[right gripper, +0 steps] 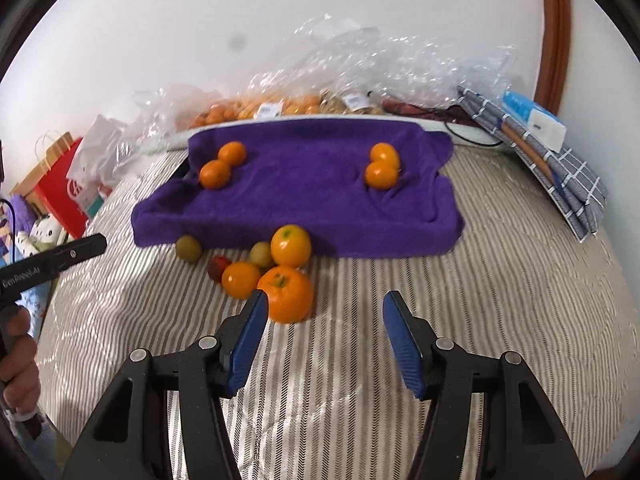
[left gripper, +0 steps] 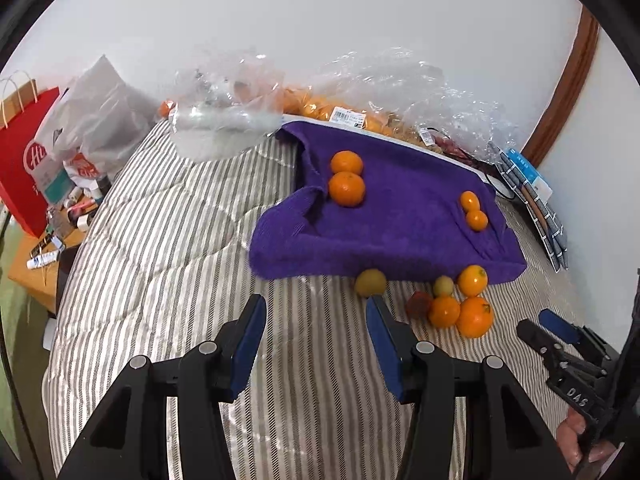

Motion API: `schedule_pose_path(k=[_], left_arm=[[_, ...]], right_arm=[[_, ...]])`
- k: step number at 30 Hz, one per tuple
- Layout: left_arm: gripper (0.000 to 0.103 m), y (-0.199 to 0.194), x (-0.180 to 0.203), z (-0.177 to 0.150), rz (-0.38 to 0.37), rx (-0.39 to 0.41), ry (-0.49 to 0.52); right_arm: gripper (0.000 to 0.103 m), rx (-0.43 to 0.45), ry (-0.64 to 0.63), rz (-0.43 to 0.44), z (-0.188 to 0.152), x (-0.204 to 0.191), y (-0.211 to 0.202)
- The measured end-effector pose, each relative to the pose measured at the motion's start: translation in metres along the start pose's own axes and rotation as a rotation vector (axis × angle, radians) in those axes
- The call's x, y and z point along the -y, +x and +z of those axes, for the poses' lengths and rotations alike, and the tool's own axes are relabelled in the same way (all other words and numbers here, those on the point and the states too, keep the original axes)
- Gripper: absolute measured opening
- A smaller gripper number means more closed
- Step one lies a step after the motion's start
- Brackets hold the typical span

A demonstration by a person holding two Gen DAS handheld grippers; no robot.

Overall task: Organize fruits
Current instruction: 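Grasp a stemmed orange with the right tool while the left tool grasps a greenish fruit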

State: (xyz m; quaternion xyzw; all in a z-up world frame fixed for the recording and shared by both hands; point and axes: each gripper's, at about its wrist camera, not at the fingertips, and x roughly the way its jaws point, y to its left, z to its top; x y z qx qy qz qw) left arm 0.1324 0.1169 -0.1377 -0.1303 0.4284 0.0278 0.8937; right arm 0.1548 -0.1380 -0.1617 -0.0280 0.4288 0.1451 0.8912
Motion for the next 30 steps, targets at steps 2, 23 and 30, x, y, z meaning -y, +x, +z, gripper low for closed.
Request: schedule_pose_path(k=[2, 23, 30], left_arm=[[0.055, 0.001, -0.006, -0.003, 0.003, -0.002, -0.01], [0.056, 0.038, -0.011, -0.008, -0.049, -0.087, -0.017], [0.055, 0.056, 0.015, -0.002, -0.06, -0.095, 0.011]], right_arm=[[0.06, -0.01, -0.016, 0.004, -0.003, -0.004, 0.005], [0.054, -0.092, -0.099, 0.035, -0.003, -0.026, 0.067], [0.043, -0.075, -0.097, 0.071, -0.007, -0.019, 0.06]])
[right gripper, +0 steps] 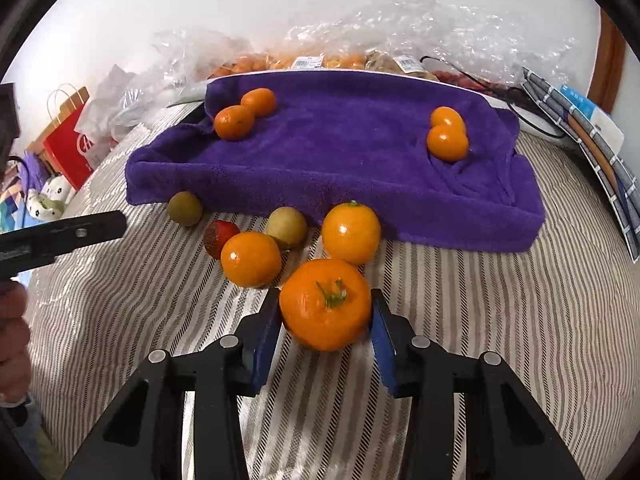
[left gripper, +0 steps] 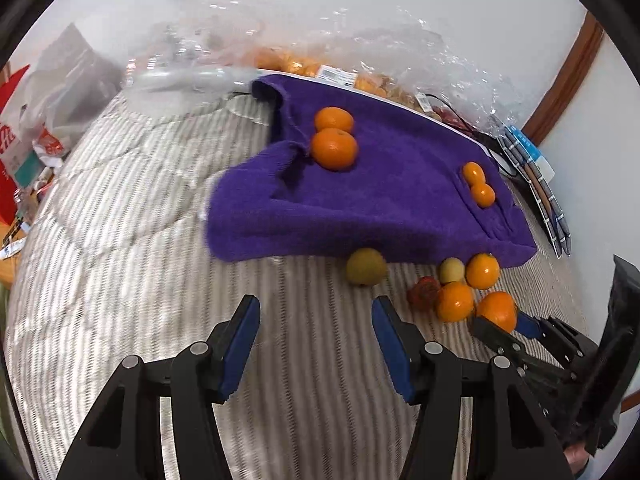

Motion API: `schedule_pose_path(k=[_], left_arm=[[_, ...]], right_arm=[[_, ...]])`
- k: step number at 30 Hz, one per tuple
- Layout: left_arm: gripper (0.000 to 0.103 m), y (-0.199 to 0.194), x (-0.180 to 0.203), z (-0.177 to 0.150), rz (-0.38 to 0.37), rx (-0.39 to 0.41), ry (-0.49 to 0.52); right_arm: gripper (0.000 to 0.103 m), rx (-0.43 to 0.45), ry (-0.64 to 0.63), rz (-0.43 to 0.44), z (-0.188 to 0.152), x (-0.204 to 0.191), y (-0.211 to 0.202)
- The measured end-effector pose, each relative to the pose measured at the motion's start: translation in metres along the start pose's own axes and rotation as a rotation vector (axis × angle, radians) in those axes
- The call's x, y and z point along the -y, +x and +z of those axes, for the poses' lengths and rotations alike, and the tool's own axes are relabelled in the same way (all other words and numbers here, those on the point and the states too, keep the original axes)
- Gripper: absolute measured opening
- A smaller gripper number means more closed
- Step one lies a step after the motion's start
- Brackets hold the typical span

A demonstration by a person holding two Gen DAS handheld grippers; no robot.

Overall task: Organize fruits
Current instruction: 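Grasp a stemmed orange with the right tool while the left tool grasps a greenish fruit, then carry the stemmed orange and greenish fruit onto the purple towel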

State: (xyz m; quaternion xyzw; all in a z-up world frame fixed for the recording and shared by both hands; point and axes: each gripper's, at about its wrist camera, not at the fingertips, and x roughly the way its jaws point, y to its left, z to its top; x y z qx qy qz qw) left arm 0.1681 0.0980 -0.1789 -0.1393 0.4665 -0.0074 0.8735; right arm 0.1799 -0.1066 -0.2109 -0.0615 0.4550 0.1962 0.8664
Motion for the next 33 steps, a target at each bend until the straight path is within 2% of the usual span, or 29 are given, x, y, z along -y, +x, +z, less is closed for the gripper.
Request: schedule_pose_path(k=[9, 12, 14, 15, 17, 23, 33], left_arm=[[0.052, 0.028, 0.035, 0.011, -0.006, -0.021, 0.038], [0.046, 0.035, 0.04, 0.013, -0.003, -0.026, 0.04], [0.038, 0.039, 0.045, 0.015, 0.02, -0.017, 0.053], [0.038, 0.043, 0.047, 0.016, 0.041, -0.02, 0.061], [0.027, 0.045, 0.047, 0.017, 0.05, -0.013, 0.065], [0.027, 0.039, 0.045, 0.017, 0.045, -0.003, 0.068], [0.027, -0.008, 0.039, 0.014, 0.022, 0.059, 0.059]], right_arm=[[0.043, 0.049, 0.046, -0.027, -0.012, 0.029, -0.031], [0.043, 0.061, 0.067, -0.053, -0.017, 0.043, -0.04], [0.043, 0.066, 0.082, -0.06, -0.019, 0.051, -0.043], [0.043, 0.067, 0.09, -0.065, -0.02, 0.055, -0.045], [0.042, 0.07, 0.101, -0.074, -0.023, 0.06, -0.047], [0.042, 0.084, 0.122, -0.093, -0.024, 0.068, -0.052], [0.042, 0.12, 0.136, -0.119, -0.016, 0.062, -0.074]])
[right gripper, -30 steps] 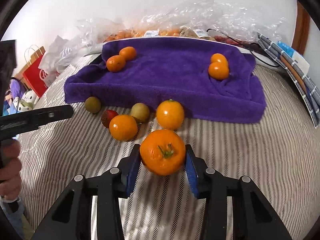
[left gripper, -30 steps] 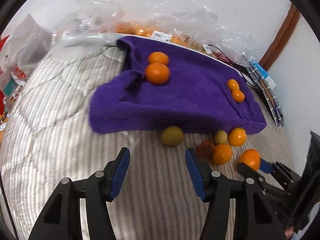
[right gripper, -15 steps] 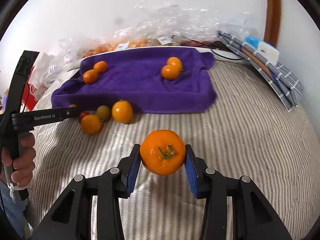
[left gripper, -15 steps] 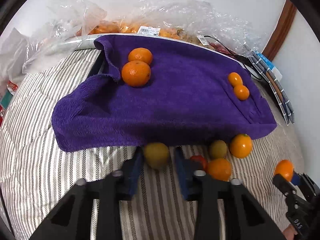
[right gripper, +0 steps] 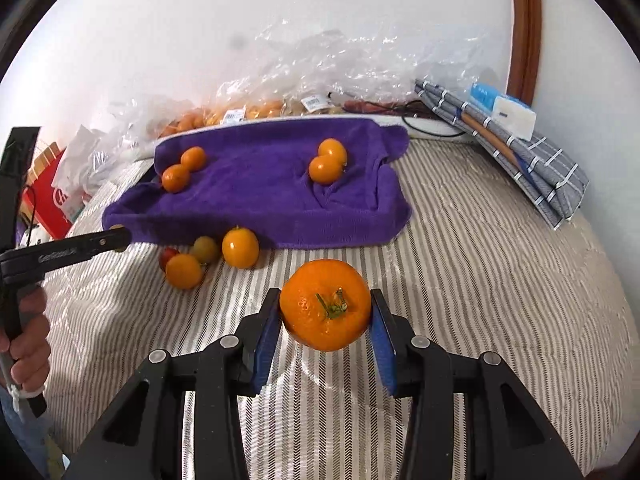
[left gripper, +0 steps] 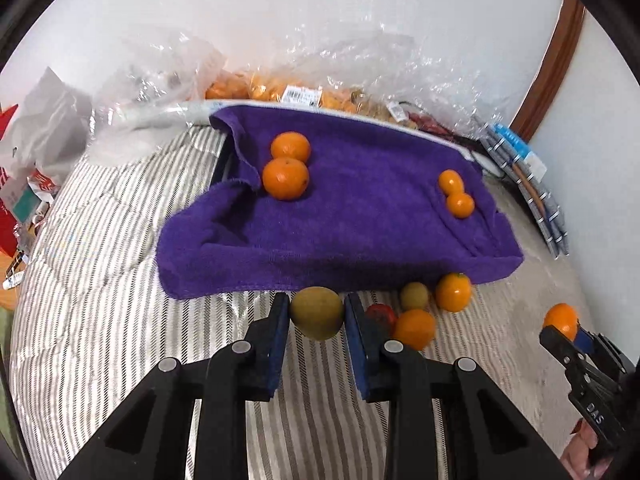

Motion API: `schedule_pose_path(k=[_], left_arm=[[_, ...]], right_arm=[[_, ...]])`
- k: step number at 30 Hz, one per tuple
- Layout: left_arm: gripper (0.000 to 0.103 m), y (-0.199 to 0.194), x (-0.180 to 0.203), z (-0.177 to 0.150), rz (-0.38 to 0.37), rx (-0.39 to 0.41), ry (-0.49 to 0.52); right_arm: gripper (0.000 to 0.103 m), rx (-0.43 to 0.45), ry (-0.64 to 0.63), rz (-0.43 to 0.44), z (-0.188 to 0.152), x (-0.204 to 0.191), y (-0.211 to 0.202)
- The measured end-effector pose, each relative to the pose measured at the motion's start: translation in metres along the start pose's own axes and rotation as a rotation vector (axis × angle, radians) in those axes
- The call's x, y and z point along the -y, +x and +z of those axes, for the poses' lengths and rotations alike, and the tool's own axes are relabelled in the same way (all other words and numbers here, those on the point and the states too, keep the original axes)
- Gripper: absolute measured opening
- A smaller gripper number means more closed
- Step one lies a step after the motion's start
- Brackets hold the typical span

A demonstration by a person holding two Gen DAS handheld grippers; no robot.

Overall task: Organize fruits
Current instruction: 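Carry the stemmed orange and greenish fruit onto the purple towel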

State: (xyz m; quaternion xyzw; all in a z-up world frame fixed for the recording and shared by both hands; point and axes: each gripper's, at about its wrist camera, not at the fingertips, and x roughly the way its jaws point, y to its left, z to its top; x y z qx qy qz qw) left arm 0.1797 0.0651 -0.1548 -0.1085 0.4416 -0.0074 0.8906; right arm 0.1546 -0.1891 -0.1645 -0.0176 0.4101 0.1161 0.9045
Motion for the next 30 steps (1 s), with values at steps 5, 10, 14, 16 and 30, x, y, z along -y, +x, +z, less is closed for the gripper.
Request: schedule_pose_path(k=[5, 10, 14, 16, 30], left_arm=[[0.027, -0.022, 0.0, 0.002, -0.022, 0.029, -0.008], [0.027, -0.035, 0.004, 0.01, -0.052, 0.051, -0.019], [0.027, -0.039, 0.008, 0.016, -0.071, 0.063, -0.016], [0.027, -0.042, 0.009, 0.018, -0.079, 0.07, -0.013], [0.027, -0.034, -0.007, 0.046, -0.055, 0.093, -0.023]], right_arm=[[0.042, 0.025, -0.002, -0.015, 0.009, -0.004, -0.015], [0.042, 0.054, 0.001, -0.024, 0.018, -0.006, -0.029], [0.042, 0.064, 0.002, -0.042, 0.025, -0.008, -0.035], [0.042, 0.071, 0.007, -0.046, 0.03, -0.007, -0.038], [0.042, 0.104, 0.001, -0.049, 0.062, -0.008, -0.025]])
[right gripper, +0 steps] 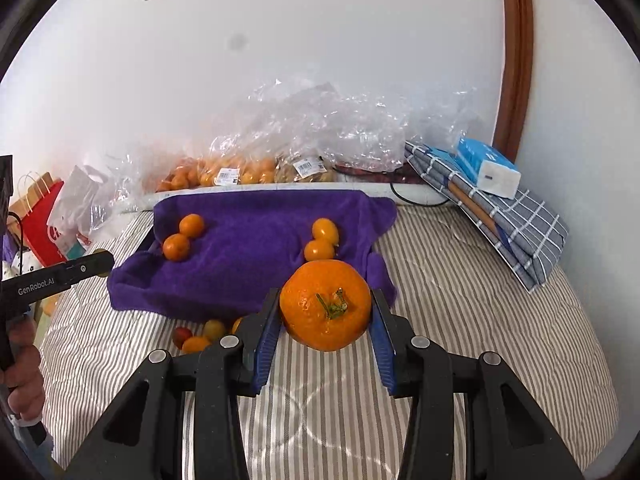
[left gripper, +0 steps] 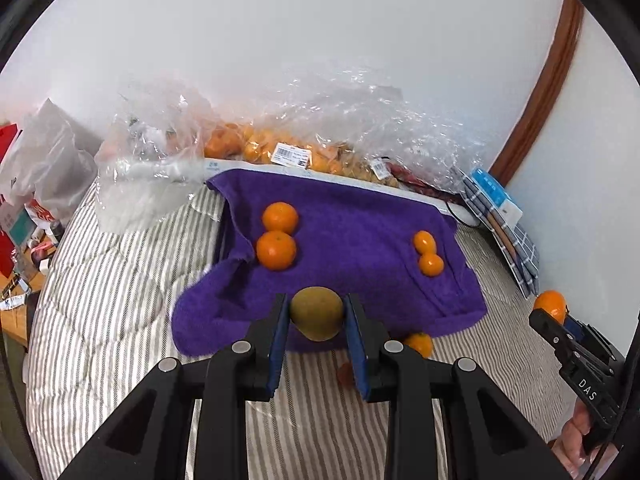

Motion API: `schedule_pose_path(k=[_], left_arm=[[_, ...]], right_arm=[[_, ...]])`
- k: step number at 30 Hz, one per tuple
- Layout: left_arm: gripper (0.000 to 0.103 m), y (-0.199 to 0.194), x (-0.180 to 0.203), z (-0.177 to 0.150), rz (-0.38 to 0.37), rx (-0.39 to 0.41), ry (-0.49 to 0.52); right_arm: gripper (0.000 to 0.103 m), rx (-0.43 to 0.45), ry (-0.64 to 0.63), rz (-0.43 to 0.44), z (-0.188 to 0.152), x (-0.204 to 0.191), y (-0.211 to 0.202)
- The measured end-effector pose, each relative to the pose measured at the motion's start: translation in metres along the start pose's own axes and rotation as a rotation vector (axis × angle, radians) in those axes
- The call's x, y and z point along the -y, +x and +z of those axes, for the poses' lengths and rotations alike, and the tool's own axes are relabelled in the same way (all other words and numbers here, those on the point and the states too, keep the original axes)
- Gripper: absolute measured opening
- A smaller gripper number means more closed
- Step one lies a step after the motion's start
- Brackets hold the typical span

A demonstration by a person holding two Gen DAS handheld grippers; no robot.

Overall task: Organize fruits
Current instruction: 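Carry the stemmed orange and greenish fruit onto the purple towel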

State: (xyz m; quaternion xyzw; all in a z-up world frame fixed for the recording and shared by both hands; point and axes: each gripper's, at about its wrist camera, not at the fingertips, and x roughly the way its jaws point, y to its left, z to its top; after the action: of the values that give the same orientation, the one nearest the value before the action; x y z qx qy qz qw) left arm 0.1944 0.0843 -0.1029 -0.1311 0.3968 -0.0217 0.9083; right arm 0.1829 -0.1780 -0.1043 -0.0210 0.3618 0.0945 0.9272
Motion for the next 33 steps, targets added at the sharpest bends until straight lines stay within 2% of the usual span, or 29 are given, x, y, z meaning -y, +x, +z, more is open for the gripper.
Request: schedule_pose_path(k=[15, 23, 33], left_arm=[[0.027, 0.057, -0.023, 0.019, 0.024, -0.052, -0.008], [0.027, 0.093, -0.027, 0.022, 0.036, -0.083, 0.009], [0.027, 0.108, -0.027, 0.016, 0.021, -0.118, 0.028]], right_arm=[[0.042, -0.063, -0.001, 0.005, 0.019, 0.0, 0.077], [0.042, -0.122, 0.0, 0.006, 0.015, -0.004, 0.119], [0.042, -0.164, -0.027, 0.01, 0.006, -0.012, 0.146]])
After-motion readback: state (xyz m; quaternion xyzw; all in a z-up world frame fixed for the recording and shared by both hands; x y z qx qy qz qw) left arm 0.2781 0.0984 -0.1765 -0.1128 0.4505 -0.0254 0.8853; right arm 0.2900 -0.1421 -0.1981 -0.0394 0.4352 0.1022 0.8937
